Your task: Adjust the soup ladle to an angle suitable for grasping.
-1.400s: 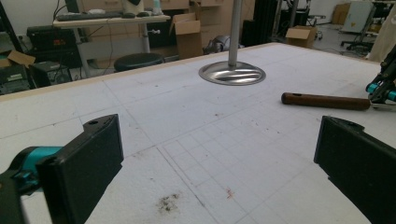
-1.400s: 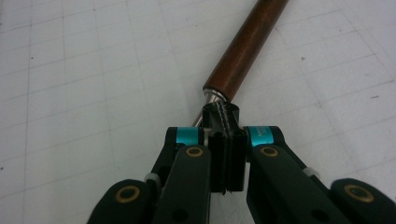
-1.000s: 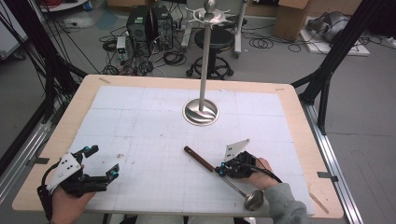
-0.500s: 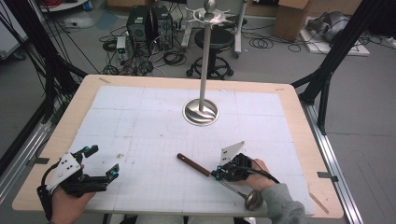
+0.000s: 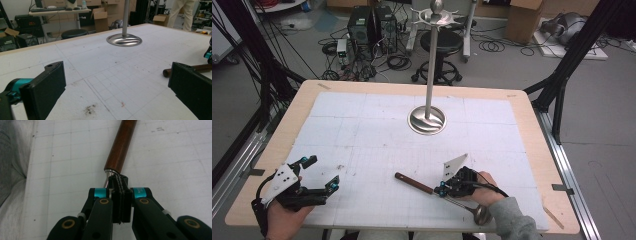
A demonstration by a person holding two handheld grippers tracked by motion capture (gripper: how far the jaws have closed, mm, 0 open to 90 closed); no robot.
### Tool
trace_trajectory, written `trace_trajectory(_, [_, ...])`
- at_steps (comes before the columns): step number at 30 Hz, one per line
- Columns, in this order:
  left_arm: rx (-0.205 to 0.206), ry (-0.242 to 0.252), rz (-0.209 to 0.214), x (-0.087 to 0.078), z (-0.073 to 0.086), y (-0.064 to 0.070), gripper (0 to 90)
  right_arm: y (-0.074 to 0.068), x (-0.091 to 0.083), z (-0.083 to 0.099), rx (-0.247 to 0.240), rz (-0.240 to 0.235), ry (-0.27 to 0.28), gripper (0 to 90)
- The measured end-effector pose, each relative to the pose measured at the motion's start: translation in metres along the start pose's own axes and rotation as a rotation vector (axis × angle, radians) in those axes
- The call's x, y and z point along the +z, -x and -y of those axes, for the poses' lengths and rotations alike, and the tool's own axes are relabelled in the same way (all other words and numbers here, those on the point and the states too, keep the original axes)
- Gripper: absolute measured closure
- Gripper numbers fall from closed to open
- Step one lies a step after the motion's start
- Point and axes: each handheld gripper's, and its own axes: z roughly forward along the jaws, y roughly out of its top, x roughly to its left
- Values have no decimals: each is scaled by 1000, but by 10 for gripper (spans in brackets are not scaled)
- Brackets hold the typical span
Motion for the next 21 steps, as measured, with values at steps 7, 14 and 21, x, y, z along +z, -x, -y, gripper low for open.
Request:
trace_trajectory(7, [0,-1,-1,0,0,0,18,-3,1,-2,-7,-11,-5,900])
trace_trajectory(14, [1,1,4,0,0,0,18,-4,-16,-6,8,55,74,893])
trace_trajectory(21, [1,5,8,1,-1,-1,18,-5,-37,-2,75,107,174,701])
